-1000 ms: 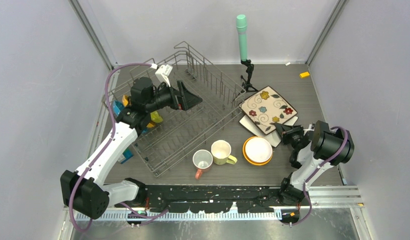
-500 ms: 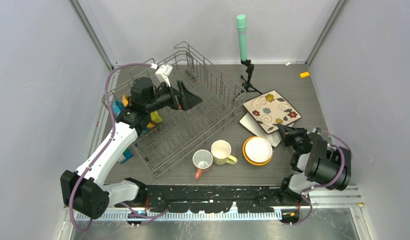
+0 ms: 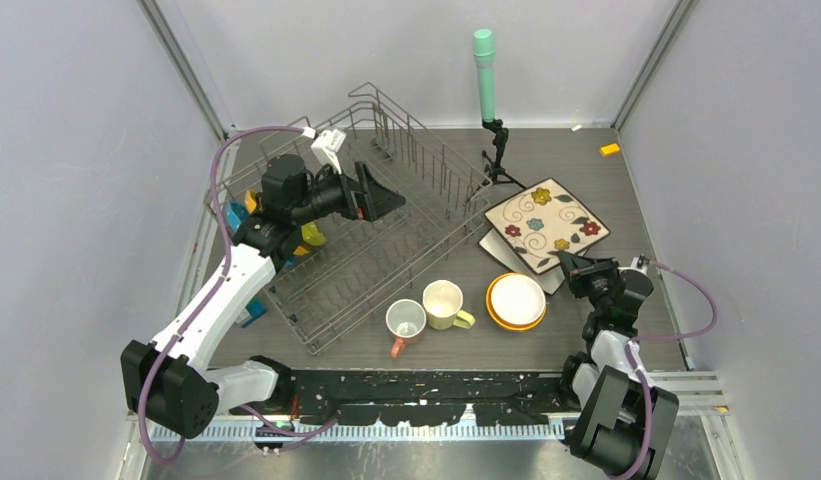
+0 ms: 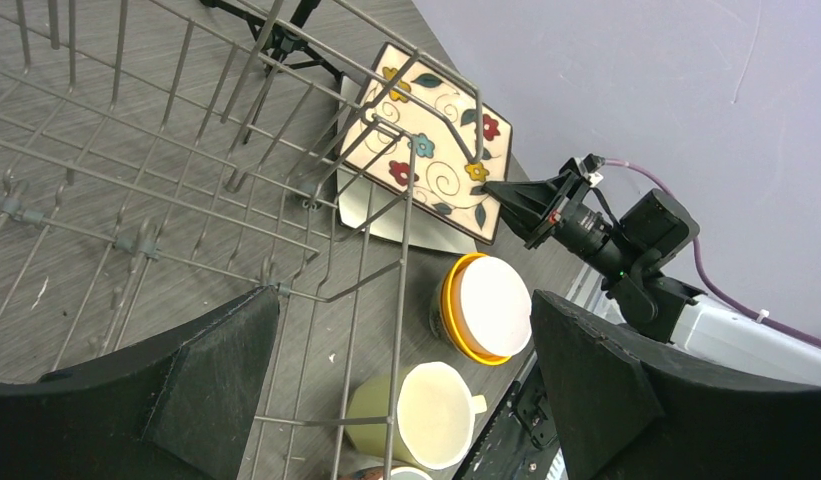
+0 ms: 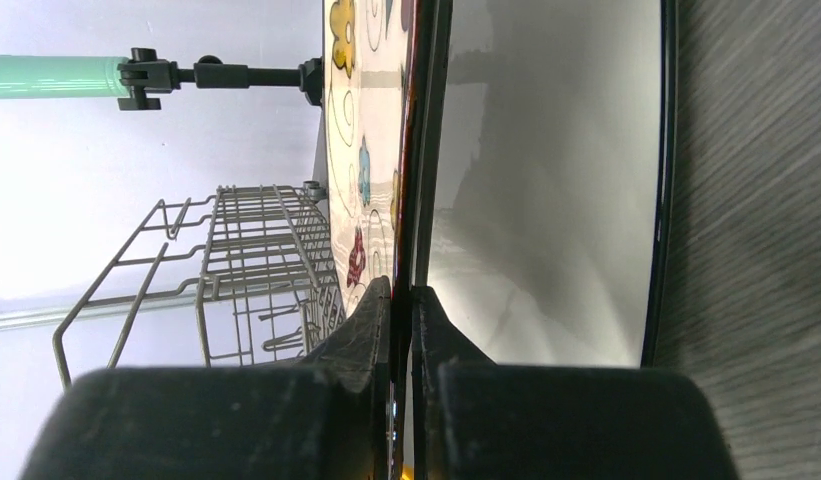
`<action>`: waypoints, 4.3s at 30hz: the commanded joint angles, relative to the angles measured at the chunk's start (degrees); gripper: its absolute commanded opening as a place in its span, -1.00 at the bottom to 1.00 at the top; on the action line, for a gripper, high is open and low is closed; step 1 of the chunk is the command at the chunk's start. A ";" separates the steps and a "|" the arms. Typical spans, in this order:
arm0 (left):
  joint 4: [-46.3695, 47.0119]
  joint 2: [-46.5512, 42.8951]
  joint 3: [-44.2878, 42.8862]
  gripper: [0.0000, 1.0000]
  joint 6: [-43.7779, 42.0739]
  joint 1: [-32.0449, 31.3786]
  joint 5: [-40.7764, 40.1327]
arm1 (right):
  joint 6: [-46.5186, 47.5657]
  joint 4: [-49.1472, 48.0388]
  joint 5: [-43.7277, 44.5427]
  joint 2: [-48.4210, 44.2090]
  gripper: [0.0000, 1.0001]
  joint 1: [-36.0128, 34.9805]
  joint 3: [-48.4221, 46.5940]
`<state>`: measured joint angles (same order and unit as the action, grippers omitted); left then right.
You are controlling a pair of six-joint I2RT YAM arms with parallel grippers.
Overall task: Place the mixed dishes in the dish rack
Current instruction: Pick up the plate at the center of the board, then insert the plate into the dish rack.
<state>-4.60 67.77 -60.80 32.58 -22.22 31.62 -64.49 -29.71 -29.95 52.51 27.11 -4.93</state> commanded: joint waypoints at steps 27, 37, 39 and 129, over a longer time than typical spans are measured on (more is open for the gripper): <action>6.53 4.03 -3.72 0.96 3.82 -1.40 5.25 | -14.35 -18.27 -4.84 -4.61 -0.99 0.31 -8.58; 7.83 7.82 -6.64 0.96 3.80 -3.87 4.95 | -16.24 -18.54 -7.62 -5.64 -0.99 0.31 -12.49; 8.36 8.14 -6.94 0.96 4.33 -3.97 4.90 | -16.89 -18.55 -8.37 -5.82 -0.99 0.26 -13.61; 11.28 32.20 -24.97 0.31 5.42 -12.75 11.30 | -14.23 -11.03 -33.26 -7.76 -0.99 -5.78 -25.03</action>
<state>5.32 100.07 -85.43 37.50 -34.57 41.50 -74.04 -27.73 -61.60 46.13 21.96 -24.38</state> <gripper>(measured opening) 0.672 0.085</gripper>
